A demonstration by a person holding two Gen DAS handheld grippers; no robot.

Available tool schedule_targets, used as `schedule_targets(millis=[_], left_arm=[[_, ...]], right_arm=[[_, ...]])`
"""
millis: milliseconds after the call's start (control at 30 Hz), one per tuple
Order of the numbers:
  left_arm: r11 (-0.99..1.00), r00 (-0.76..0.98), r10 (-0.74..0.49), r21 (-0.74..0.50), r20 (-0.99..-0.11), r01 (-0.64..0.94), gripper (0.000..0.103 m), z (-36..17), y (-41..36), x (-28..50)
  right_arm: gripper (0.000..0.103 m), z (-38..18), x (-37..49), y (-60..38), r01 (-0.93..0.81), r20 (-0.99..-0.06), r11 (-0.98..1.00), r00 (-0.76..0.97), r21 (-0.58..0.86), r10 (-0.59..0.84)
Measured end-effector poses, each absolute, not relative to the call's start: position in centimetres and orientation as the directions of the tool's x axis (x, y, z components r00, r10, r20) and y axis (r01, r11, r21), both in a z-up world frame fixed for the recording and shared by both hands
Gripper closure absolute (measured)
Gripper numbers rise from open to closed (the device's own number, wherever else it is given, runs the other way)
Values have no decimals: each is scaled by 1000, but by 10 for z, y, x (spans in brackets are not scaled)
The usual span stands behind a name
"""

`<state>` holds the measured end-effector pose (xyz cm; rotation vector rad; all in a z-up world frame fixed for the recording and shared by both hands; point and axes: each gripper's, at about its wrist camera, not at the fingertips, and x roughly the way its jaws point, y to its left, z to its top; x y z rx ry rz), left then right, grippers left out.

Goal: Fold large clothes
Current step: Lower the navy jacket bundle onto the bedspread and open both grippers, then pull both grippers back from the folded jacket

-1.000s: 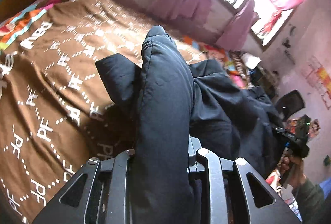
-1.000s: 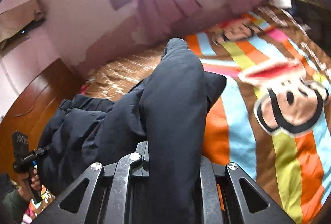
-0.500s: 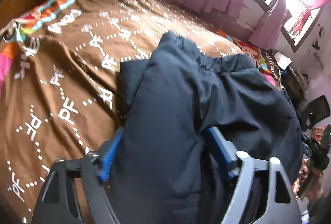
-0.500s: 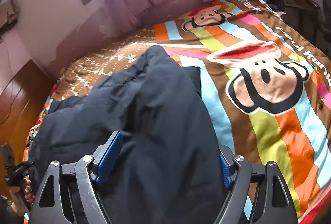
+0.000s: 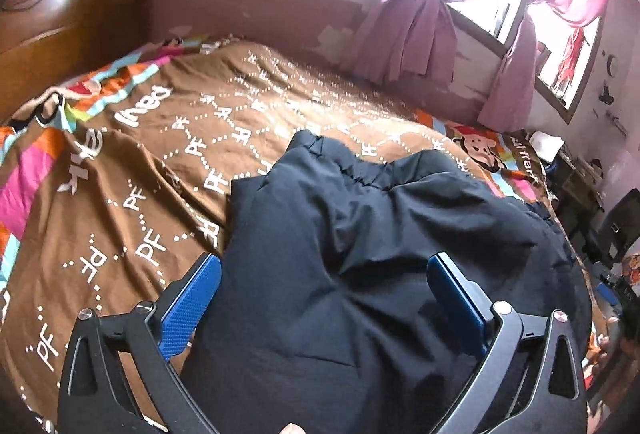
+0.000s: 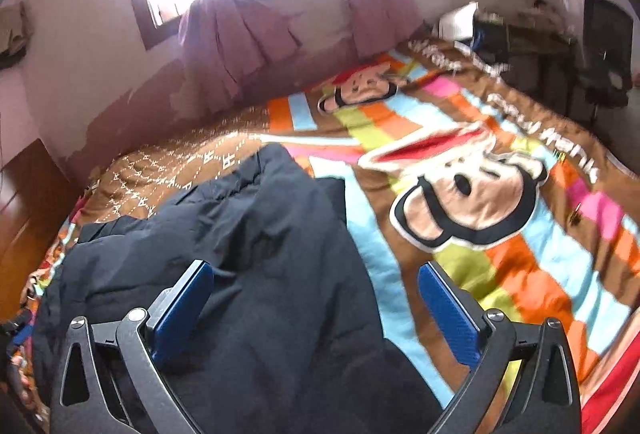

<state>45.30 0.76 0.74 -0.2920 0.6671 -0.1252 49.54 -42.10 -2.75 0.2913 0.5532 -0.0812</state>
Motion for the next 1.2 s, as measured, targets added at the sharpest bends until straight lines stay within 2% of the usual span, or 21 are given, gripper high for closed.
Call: schedule_targets(millis=[200, 467, 967, 1200], left_arm=[[974, 822, -174, -217, -543, 63, 2, 20, -13, 438], [976, 844, -198, -177, -499, 124, 2, 35, -37, 419], [962, 859, -269, -164, -436, 218, 2, 57, -62, 381], [959, 858, -282, -160, -429, 235, 2, 63, -66, 364]], right_arm=[[0, -16, 481, -415, 130, -463, 967, 886, 217, -15], [0, -8, 468, -409, 110, -421, 972, 907, 210, -12], [0, 6, 428, -392, 20, -374, 970, 924, 241, 74], [0, 8, 405, -377, -10, -346, 982, 935, 190, 77]])
